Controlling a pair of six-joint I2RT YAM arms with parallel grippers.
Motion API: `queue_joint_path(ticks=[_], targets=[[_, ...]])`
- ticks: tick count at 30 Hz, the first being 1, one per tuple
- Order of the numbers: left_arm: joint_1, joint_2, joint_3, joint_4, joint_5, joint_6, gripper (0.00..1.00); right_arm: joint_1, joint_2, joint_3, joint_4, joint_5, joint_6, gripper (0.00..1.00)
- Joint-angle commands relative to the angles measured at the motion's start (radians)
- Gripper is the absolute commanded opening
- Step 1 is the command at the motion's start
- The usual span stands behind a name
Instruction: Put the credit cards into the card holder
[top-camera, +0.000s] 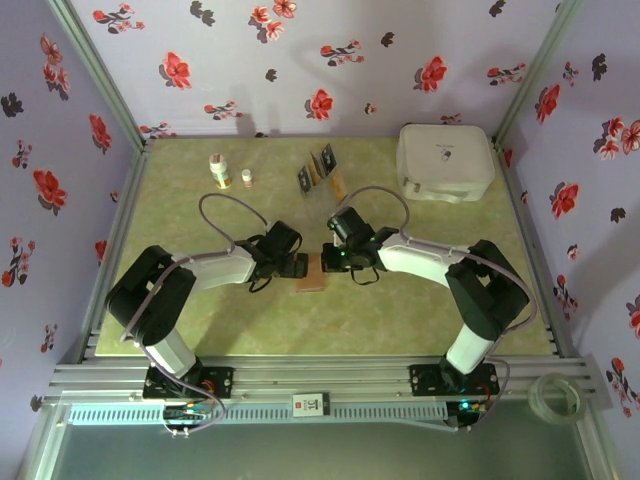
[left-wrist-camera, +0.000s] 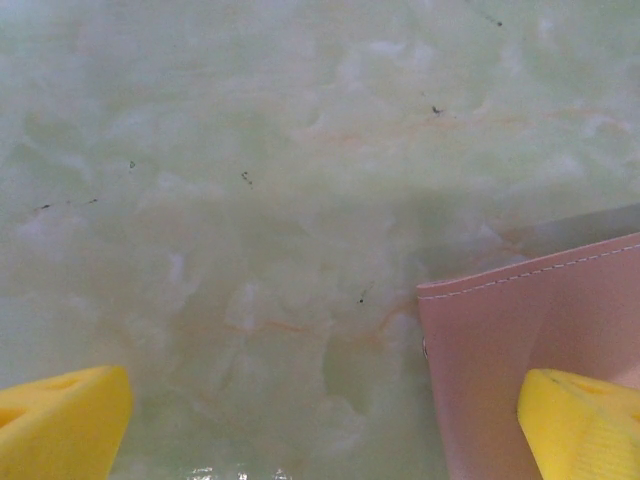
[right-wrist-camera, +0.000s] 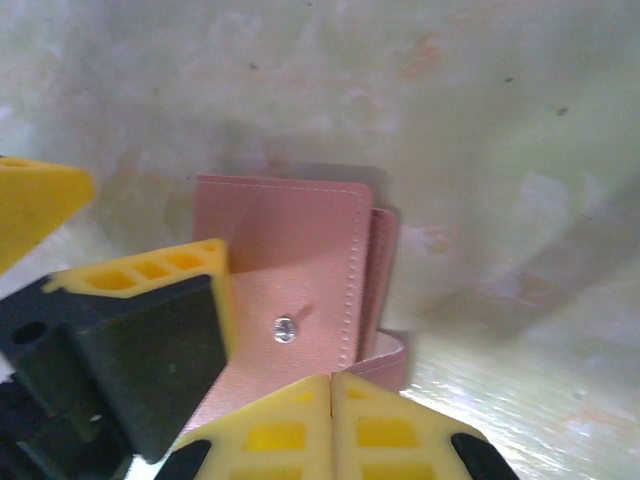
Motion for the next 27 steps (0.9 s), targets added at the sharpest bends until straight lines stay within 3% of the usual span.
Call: queue_joint_path(ticks=[1,15,27], targets=[[0.001,0.044,-0.027,-0.041,-0.064,-0.018,1.0,-0.006,0.021,-0.01,0.092,-0.075,0.053,0.0],[0.001,0.039,-0.036,-0.03,-0.062,-0.023,1.0,0.001,0.115,-0.011,0.2,-0.129,0.115,0.0],[0.001,0.034,-0.041,-0.028,-0.061,-0.025,1.0,0.003,0.156,-0.056,0.205,-0.091,0.105,0.0]])
